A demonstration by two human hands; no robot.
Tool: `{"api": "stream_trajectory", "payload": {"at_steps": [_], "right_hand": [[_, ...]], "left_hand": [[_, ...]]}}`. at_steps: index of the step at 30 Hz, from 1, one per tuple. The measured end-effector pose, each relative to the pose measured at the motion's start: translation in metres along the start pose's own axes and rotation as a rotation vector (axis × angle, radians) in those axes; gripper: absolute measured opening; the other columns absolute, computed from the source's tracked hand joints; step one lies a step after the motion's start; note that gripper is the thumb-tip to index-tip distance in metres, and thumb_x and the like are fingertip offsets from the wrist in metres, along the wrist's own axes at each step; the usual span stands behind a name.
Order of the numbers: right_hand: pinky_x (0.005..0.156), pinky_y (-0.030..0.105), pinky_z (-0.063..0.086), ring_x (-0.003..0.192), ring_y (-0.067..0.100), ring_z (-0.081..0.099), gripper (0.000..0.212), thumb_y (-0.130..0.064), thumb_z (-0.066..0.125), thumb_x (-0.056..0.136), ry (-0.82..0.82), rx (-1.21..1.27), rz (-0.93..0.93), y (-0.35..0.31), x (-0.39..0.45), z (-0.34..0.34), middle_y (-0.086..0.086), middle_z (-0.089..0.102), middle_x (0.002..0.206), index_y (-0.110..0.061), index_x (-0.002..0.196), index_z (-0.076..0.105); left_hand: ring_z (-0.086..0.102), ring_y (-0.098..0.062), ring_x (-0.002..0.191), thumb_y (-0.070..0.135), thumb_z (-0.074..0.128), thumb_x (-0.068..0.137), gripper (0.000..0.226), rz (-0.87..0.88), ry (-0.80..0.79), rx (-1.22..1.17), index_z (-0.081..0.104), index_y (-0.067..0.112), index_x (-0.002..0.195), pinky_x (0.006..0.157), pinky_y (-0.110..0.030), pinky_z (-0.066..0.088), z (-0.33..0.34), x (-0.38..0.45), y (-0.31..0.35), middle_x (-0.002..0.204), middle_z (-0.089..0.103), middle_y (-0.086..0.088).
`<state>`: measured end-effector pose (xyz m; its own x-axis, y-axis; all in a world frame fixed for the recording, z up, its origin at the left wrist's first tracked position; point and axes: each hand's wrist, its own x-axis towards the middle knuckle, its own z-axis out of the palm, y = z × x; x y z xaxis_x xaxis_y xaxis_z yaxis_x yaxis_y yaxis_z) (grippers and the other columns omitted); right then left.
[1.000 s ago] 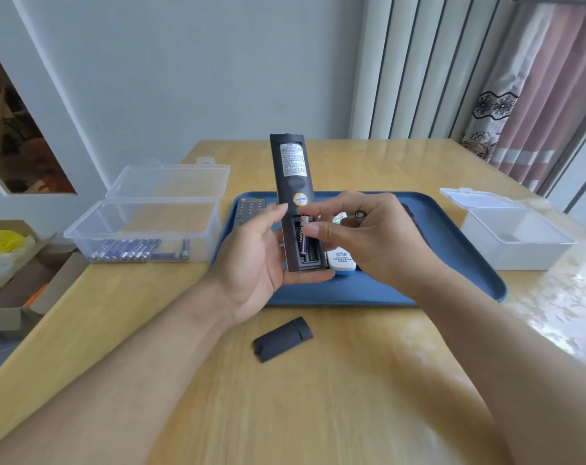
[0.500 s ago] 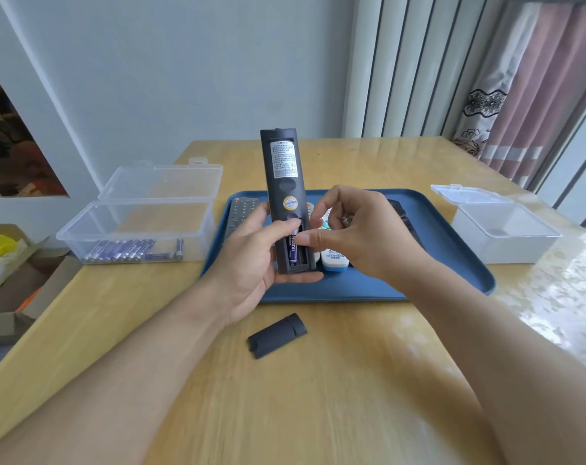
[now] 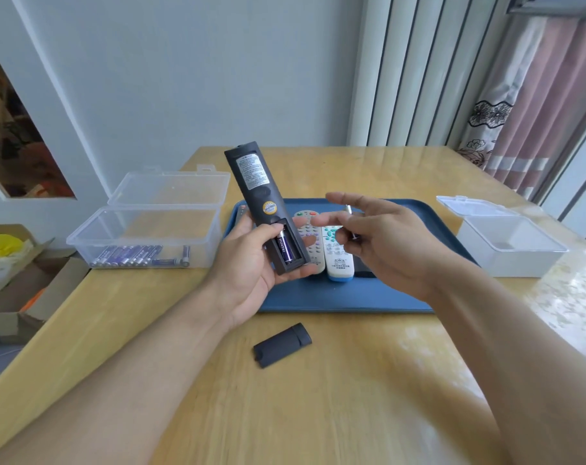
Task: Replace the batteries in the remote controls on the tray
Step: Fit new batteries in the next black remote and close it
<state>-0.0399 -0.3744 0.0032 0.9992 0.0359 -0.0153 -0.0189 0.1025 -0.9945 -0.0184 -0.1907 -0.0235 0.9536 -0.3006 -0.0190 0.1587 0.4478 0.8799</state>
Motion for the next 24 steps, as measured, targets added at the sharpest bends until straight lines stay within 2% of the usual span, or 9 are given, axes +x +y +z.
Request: {"api": "stream_trajectory", "payload": {"at_steps": [3, 5, 7, 10, 12, 15, 19, 21, 24], "right_hand": [[0.073, 0.032, 0.038, 0.068, 0.016, 0.052, 0.016, -0.008, 0.054, 0.102, -0.015, -0.002, -0.034, 0.0020, -0.0002, 0.0005, 0.012, 0.075, 0.111, -0.007, 0.117, 0.049], [0.072, 0.030, 0.040, 0.070, 0.016, 0.055, 0.008, -0.011, 0.055, 0.102, -0.036, -0.024, -0.049, 0.0032, 0.0010, 0.0005, 0.011, 0.075, 0.112, -0.009, 0.105, 0.048], [0.075, 0.030, 0.040, 0.072, 0.015, 0.056, 0.005, -0.015, 0.055, 0.103, -0.083, -0.039, -0.052, 0.0037, 0.0019, 0.0004, 0.009, 0.075, 0.114, -0.011, 0.102, 0.052], [0.072, 0.026, 0.041, 0.072, 0.011, 0.054, 0.016, -0.025, 0.059, 0.100, -0.100, -0.083, -0.042, 0.0054, 0.0022, 0.0006, 0.001, 0.075, 0.111, -0.012, 0.104, 0.065], [0.067, 0.025, 0.040, 0.067, 0.009, 0.051, 0.021, -0.028, 0.062, 0.097, -0.061, -0.081, -0.039, 0.0064, 0.0029, 0.0003, 0.000, 0.073, 0.098, -0.013, 0.106, 0.073], [0.063, 0.022, 0.041, 0.063, 0.009, 0.051, 0.021, -0.021, 0.061, 0.098, -0.055, -0.020, -0.021, 0.0073, 0.0034, -0.0014, 0.001, 0.068, 0.088, -0.013, 0.111, 0.074], [0.061, 0.020, 0.048, 0.065, 0.012, 0.057, 0.028, -0.001, 0.065, 0.092, -0.078, 0.033, -0.023, 0.0077, 0.0033, 0.0003, 0.013, 0.066, 0.096, -0.006, 0.120, 0.067], [0.059, 0.020, 0.048, 0.064, 0.014, 0.059, 0.026, 0.000, 0.067, 0.090, -0.077, 0.032, -0.030, 0.0077, 0.0029, 0.0019, 0.017, 0.070, 0.100, -0.006, 0.116, 0.065], [0.059, 0.021, 0.045, 0.067, 0.014, 0.059, 0.013, -0.005, 0.064, 0.094, -0.075, -0.043, -0.053, 0.0079, 0.0020, 0.0017, 0.010, 0.077, 0.104, -0.010, 0.106, 0.068]], "left_hand": [[0.070, -0.040, 0.111, 0.004, 0.039, 0.106, 0.029, 0.005, 0.019, -0.033, 0.050, 0.011, 0.132, 0.063, -0.046, 0.060, -0.0002, -0.0012, 0.0000, 0.129, 0.067, -0.020], [0.072, -0.038, 0.107, 0.004, 0.038, 0.106, 0.030, 0.003, 0.025, -0.056, 0.050, 0.008, 0.133, 0.063, -0.048, 0.061, -0.0005, -0.0017, 0.0004, 0.130, 0.066, -0.021], [0.072, -0.037, 0.103, 0.004, 0.037, 0.107, 0.030, 0.004, 0.021, -0.059, 0.049, 0.006, 0.134, 0.064, -0.049, 0.062, -0.0004, -0.0015, 0.0009, 0.131, 0.065, -0.023], [0.072, -0.036, 0.102, 0.004, 0.038, 0.107, 0.031, 0.015, 0.033, -0.045, 0.046, 0.003, 0.137, 0.066, -0.051, 0.062, -0.0007, -0.0001, 0.0000, 0.132, 0.064, -0.024], [0.071, -0.039, 0.107, 0.003, 0.039, 0.107, 0.031, 0.015, 0.043, -0.040, 0.046, 0.004, 0.137, 0.069, -0.054, 0.062, -0.0006, 0.0009, -0.0010, 0.132, 0.064, -0.023], [0.068, -0.043, 0.113, 0.001, 0.039, 0.106, 0.033, 0.013, 0.044, -0.006, 0.044, 0.002, 0.139, 0.079, -0.059, 0.060, -0.0007, 0.0012, -0.0019, 0.133, 0.063, -0.023], [0.070, -0.040, 0.109, 0.001, 0.039, 0.106, 0.032, 0.050, 0.058, 0.055, 0.044, -0.001, 0.138, 0.089, -0.058, 0.056, -0.0008, 0.0026, -0.0029, 0.132, 0.064, -0.023], [0.070, -0.040, 0.109, 0.001, 0.039, 0.106, 0.031, 0.069, 0.082, 0.066, 0.044, -0.002, 0.136, 0.091, -0.055, 0.056, -0.0010, 0.0033, -0.0029, 0.129, 0.066, -0.022], [0.068, -0.044, 0.111, 0.001, 0.039, 0.105, 0.031, 0.073, 0.142, -0.014, 0.048, -0.001, 0.135, 0.092, -0.051, 0.057, -0.0030, 0.0055, -0.0008, 0.124, 0.069, -0.023]]}}
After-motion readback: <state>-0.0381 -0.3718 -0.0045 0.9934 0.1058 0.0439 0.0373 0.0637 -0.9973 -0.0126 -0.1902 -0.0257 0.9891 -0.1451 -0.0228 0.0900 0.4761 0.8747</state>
